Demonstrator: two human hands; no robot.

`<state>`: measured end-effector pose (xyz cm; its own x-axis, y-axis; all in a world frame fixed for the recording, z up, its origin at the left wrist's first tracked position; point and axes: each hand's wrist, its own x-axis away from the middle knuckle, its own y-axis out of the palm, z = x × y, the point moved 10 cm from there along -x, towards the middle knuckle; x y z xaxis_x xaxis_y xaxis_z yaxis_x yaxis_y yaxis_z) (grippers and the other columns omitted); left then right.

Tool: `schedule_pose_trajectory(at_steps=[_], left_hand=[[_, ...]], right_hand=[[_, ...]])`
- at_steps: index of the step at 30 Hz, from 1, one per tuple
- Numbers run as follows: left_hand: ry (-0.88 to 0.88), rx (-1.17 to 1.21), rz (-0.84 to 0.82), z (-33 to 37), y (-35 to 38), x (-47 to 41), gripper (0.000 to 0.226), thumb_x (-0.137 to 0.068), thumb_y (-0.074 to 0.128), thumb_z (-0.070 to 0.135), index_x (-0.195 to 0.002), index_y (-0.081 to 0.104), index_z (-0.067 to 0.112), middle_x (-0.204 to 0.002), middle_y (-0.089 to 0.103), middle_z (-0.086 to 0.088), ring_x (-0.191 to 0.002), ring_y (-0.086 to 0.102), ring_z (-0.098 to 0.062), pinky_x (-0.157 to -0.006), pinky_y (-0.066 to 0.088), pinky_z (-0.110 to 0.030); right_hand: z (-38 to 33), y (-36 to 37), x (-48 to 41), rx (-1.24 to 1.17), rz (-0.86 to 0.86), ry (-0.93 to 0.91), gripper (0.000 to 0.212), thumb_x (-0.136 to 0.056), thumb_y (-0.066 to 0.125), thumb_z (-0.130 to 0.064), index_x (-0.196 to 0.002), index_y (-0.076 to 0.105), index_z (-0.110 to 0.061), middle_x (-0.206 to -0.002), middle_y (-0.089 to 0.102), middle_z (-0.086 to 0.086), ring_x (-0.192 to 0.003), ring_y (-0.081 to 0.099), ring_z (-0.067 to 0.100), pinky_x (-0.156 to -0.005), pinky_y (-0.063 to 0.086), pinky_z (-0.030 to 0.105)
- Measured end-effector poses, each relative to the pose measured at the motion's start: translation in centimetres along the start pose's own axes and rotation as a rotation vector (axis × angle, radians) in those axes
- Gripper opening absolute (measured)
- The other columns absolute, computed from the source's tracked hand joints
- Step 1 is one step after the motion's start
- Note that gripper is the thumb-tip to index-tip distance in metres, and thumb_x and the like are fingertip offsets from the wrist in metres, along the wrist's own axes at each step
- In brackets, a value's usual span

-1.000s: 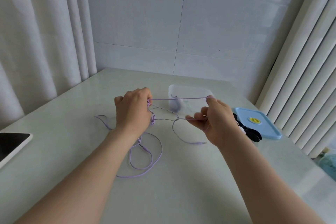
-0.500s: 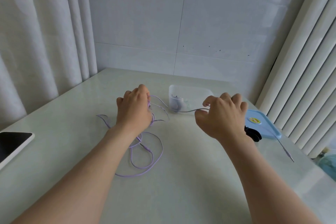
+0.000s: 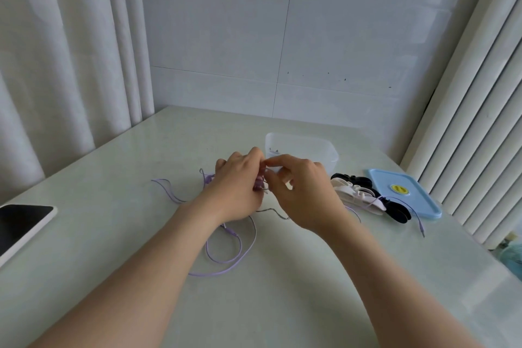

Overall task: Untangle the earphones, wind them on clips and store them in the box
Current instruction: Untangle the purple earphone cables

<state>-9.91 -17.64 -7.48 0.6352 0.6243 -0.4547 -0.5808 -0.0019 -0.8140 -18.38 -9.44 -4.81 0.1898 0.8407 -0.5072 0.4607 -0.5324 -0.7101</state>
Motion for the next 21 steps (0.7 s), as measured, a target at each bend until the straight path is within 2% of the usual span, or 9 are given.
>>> schedule_pose_trajectory(at_steps=[2, 4, 6, 8, 10, 12, 14, 18, 21], left_hand=[[0.004, 0.053, -0.024, 0.1, 0.0, 0.1, 0.028, -0.081, 0.057, 0.010, -0.101, 0.042, 0.023, -0.094, 0.053, 0.009, -0.100, 0.046, -0.023, -0.085, 0.034, -0.039], [0.020, 0.108, -0.040, 0.2, -0.4, 0.3, 0.037, -0.075, 0.067, 0.019, -0.103, 0.043, 0.027, -0.101, 0.051, 0.011, -0.102, 0.044, -0.020, -0.091, 0.036, -0.038], [0.018, 0.126, -0.054, 0.2, -0.9, 0.3, 0.046, -0.067, 0.071, 0.038, -0.103, 0.043, 0.030, -0.106, 0.046, 0.011, -0.103, 0.041, -0.018, -0.092, 0.036, -0.037], [-0.038, 0.163, -0.015, -0.2, -1.6, 0.1, 0.040, -0.067, 0.064, 0.048, -0.098, 0.046, 0.030, -0.105, 0.045, 0.012, -0.103, 0.039, -0.017, -0.092, 0.034, -0.035], [-0.094, 0.155, 0.074, -1.1, -2.4, -0.1, 0.022, -0.077, 0.062, 0.044, -0.090, 0.054, 0.028, -0.104, 0.048, 0.011, -0.105, 0.041, -0.017, -0.091, 0.031, -0.034], [-0.115, 0.036, 0.150, -2.0, -3.1, -0.1, 0.003, -0.088, 0.063, 0.028, -0.087, 0.061, 0.027, -0.103, 0.051, 0.009, -0.107, 0.046, -0.022, -0.088, 0.031, -0.034], [-0.146, -0.024, 0.127, -2.7, -2.9, 0.0, 0.011, -0.088, 0.060, 0.017, -0.090, 0.064, 0.027, -0.102, 0.051, 0.009, -0.106, 0.050, -0.024, -0.085, 0.033, -0.035], [-0.151, -0.011, 0.053, -2.9, -2.2, 0.1, 0.024, -0.082, 0.063, 0.018, -0.103, 0.057, 0.029, -0.109, 0.052, 0.009, -0.108, 0.053, -0.022, -0.089, 0.039, -0.039], [-0.143, 0.003, 0.015, -3.0, -1.7, 0.1, 0.044, -0.079, 0.070, 0.024, -0.120, 0.056, 0.032, -0.122, 0.048, 0.007, -0.116, 0.051, -0.022, -0.096, 0.042, -0.041]], right_hand=[[0.7, -0.4, -0.2, 0.017, 0.055, 0.005, 0.014, -0.099, 0.067, -0.021, -0.103, 0.080, -0.024, -0.074, 0.074, -0.008, -0.076, 0.067, 0.014, -0.085, 0.052, 0.033], [1.6, -1.0, -0.4, -0.002, 0.100, 0.033, 0.012, -0.098, 0.069, -0.016, -0.097, 0.080, -0.018, -0.074, 0.075, -0.005, -0.073, 0.068, 0.016, -0.081, 0.053, 0.035], [2.2, -1.4, -0.6, -0.019, 0.117, 0.060, 0.013, -0.098, 0.067, -0.012, -0.097, 0.080, -0.016, -0.075, 0.074, -0.009, -0.073, 0.069, 0.013, -0.077, 0.055, 0.033], [2.8, -1.5, -0.7, -0.042, 0.115, 0.090, 0.018, -0.099, 0.064, -0.009, -0.100, 0.079, -0.018, -0.074, 0.071, -0.011, -0.071, 0.069, 0.011, -0.071, 0.054, 0.025], [3.1, -1.6, -0.6, -0.037, 0.108, 0.113, 0.025, -0.100, 0.058, -0.008, -0.103, 0.079, -0.021, -0.073, 0.072, -0.007, -0.070, 0.065, 0.008, -0.063, 0.045, 0.012], [3.4, -1.4, -0.6, 0.000, 0.078, 0.123, 0.031, -0.099, 0.054, -0.005, -0.104, 0.079, -0.021, -0.070, 0.070, -0.004, -0.072, 0.063, 0.014, -0.063, 0.043, 0.016], [3.8, -1.0, -0.6, 0.054, 0.042, 0.147, 0.032, -0.095, 0.053, -0.003, -0.100, 0.080, -0.021, -0.061, 0.065, -0.007, -0.072, 0.060, 0.022, -0.068, 0.043, 0.027], [4.1, -0.6, -0.4, 0.064, 0.011, 0.170, 0.033, -0.087, 0.055, -0.002, -0.092, 0.081, -0.022, -0.057, 0.063, -0.009, -0.072, 0.066, 0.021, -0.072, 0.048, 0.024], [3.6, -0.7, -0.4, 0.048, 0.007, 0.147, 0.038, -0.088, 0.053, -0.003, -0.098, 0.081, -0.027, -0.060, 0.066, -0.005, -0.057, 0.058, 0.014, -0.057, 0.044, 0.014]])
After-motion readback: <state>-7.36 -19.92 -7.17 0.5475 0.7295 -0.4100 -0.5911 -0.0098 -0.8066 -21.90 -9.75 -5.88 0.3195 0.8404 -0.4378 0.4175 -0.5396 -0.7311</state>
